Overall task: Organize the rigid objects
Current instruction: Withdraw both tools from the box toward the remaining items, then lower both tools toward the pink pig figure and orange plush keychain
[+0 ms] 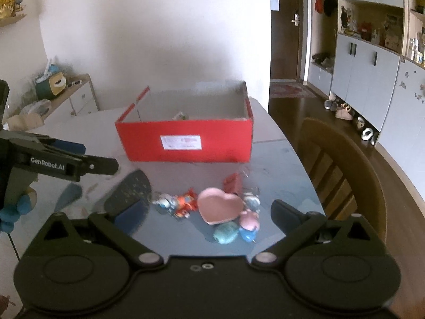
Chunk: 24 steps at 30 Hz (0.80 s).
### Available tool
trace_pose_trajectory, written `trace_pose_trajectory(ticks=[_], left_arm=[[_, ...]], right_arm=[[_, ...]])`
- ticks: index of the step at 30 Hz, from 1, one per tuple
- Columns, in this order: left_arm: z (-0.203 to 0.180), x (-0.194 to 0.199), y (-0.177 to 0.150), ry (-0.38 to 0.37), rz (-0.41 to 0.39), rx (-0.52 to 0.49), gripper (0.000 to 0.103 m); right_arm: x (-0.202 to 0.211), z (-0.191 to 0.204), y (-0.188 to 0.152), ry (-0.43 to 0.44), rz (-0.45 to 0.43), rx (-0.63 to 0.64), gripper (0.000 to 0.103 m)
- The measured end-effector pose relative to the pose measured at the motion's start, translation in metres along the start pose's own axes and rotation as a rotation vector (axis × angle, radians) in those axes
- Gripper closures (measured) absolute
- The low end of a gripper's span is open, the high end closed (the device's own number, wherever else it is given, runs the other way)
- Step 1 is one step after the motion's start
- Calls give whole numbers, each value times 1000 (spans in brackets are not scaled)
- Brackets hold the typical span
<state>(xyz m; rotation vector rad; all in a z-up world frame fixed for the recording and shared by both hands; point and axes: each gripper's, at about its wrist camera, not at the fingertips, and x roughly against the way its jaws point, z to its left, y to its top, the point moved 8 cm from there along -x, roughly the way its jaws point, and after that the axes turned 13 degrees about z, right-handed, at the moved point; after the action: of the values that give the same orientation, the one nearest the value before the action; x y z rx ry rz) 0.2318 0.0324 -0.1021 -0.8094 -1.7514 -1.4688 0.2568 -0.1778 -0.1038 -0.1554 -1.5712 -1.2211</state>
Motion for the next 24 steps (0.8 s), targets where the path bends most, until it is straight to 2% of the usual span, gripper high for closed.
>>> trace_pose_trajectory(ticks=[7, 13, 21, 24], left_arm=[[-8, -19, -11, 18, 2, 70, 1], [-24, -41, -22, 19, 45, 105, 1], [-49, -59, -28, 51, 48, 36, 1], [-55, -70, -27, 51, 47, 3, 1]], right_arm=[[-10, -20, -11, 12, 37, 64, 2], [-23, -33, -18, 56, 70, 102, 6], [-44, -58, -16, 63, 109, 56, 13], [-54, -63, -15, 77, 131, 27, 19]])
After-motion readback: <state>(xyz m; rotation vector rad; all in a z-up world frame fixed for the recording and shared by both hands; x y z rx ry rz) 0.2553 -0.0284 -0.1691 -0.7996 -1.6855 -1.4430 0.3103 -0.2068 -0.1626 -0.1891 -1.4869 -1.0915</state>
